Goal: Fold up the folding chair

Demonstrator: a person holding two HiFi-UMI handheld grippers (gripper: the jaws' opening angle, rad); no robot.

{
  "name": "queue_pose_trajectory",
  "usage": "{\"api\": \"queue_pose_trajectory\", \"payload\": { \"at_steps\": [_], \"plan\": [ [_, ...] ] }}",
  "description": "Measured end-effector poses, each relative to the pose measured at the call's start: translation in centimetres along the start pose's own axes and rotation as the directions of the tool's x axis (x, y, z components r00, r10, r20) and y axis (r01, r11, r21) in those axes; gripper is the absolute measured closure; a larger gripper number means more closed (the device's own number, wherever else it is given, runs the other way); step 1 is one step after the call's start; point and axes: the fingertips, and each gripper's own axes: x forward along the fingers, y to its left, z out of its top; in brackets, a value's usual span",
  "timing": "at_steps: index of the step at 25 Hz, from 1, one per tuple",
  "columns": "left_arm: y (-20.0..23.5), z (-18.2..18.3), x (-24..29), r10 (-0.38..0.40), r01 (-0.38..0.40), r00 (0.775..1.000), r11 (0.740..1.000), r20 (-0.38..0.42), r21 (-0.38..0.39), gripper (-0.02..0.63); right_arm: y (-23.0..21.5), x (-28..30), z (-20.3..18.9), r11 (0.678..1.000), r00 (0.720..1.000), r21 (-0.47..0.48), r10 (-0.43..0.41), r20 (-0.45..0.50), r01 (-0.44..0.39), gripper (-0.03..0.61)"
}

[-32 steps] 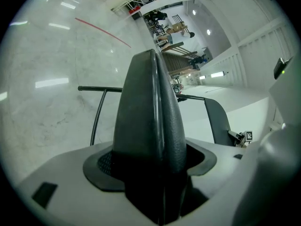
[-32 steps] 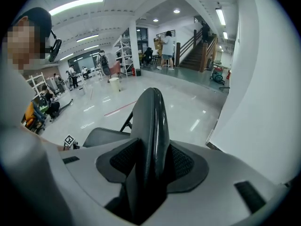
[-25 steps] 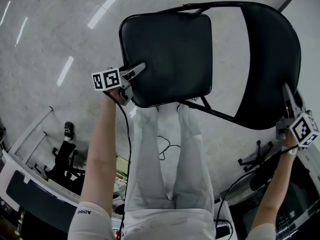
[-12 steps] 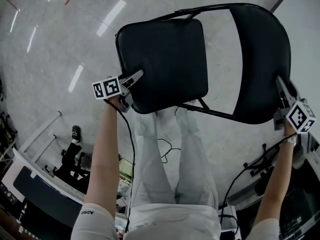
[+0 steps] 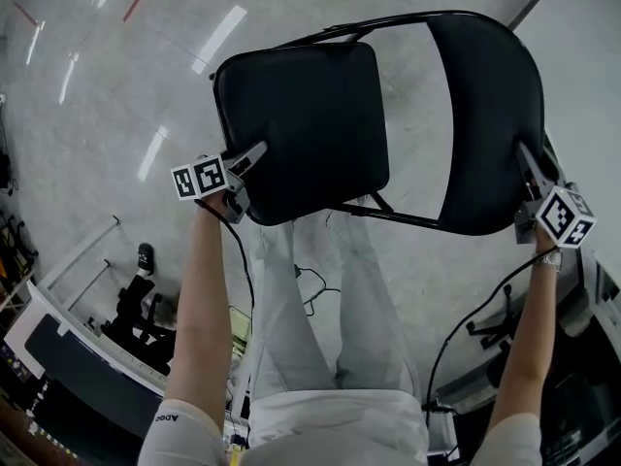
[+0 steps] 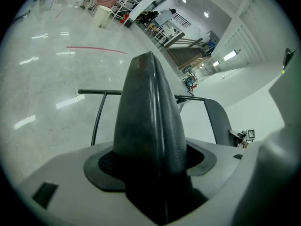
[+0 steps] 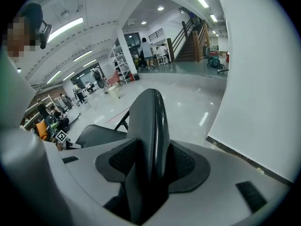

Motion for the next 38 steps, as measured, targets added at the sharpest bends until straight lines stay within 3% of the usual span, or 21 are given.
{"api": "queue_pose_trajectory", "payload": {
  "at_steps": [5,10,17,22,33,38],
  "plan": [
    [-1.4,-0.1,0.6,0.044,-0.044,0.999,0.999,0.000,0.010,0.261,-2.2,0.2,-0.2,1.000,1.000,0.000,-0.008,-0.002,0.008,0.388],
    [-3.0,-0.4,1.0,0.075,-0.075,0.997,0.997,-0.001,0.008,0.261,-4.4,0.4,-0.5,0.996,0.995,0.080,-0.031,-0.092,0.038,0.387],
    [-5.5,-0.4,2.0,0.138,-0.137,0.990,0.990,0.000,0.027,0.261,-5.5,-0.8,0.4,0.995,0.996,0.098,-0.025,-0.090,0.033,0.385],
    [-7.3,-0.3,2.2,0.192,-0.192,0.981,0.980,-0.001,0.047,0.259,-4.3,-2.8,1.9,0.995,0.995,0.081,-0.055,-0.078,0.062,0.385],
    [-11.8,0.0,2.1,0.323,-0.322,0.947,0.942,0.005,0.092,0.261,1.1,-6.8,6.3,0.997,1.000,0.078,-0.011,-0.025,0.012,0.405],
    [-15.6,-0.1,1.8,0.269,-0.269,0.963,0.958,0.016,0.098,0.285,3.6,-9.0,8.2,0.996,1.000,0.088,0.003,-0.006,-0.003,0.419]
  ]
}}
